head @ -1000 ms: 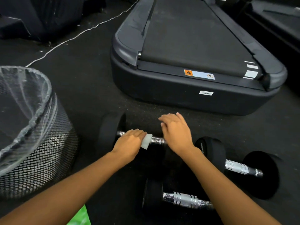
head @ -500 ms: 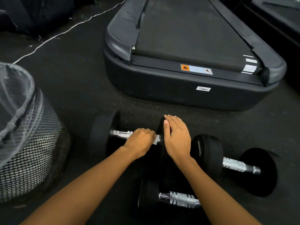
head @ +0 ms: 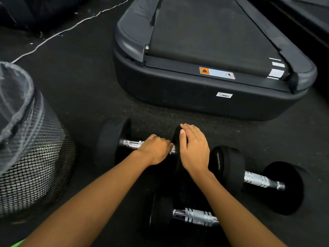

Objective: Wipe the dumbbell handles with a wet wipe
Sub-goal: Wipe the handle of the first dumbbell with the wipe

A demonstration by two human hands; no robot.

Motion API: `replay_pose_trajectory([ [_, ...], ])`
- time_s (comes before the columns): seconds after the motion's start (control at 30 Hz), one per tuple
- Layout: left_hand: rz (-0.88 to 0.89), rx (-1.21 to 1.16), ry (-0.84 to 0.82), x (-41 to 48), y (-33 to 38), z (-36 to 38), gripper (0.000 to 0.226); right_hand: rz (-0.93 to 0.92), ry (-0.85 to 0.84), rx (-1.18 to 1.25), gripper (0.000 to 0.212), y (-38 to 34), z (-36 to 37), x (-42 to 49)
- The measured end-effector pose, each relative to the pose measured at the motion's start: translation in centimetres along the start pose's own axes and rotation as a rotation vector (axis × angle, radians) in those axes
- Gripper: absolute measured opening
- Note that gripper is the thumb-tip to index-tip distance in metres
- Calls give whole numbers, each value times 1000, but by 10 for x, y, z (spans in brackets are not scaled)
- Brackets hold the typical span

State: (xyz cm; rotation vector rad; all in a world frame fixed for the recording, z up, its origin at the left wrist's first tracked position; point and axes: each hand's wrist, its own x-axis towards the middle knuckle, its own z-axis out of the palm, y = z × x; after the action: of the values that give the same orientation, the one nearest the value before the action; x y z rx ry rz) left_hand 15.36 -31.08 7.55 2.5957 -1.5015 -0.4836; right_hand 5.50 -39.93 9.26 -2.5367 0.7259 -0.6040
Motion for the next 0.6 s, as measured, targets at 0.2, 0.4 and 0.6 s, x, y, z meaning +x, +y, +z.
replay_pose_trajectory([
  [0.2,-118,-20,-105,-1,-23,-2,44,-2,16,-1,44,1,2,-1],
  [0.4,73,-79,48,-8,-6,6,33,4,-2,-12,45,3,3,1],
  [0.6,133,-215,206,-27,-28,10,40,-3,28,-4,48,3,4,0],
])
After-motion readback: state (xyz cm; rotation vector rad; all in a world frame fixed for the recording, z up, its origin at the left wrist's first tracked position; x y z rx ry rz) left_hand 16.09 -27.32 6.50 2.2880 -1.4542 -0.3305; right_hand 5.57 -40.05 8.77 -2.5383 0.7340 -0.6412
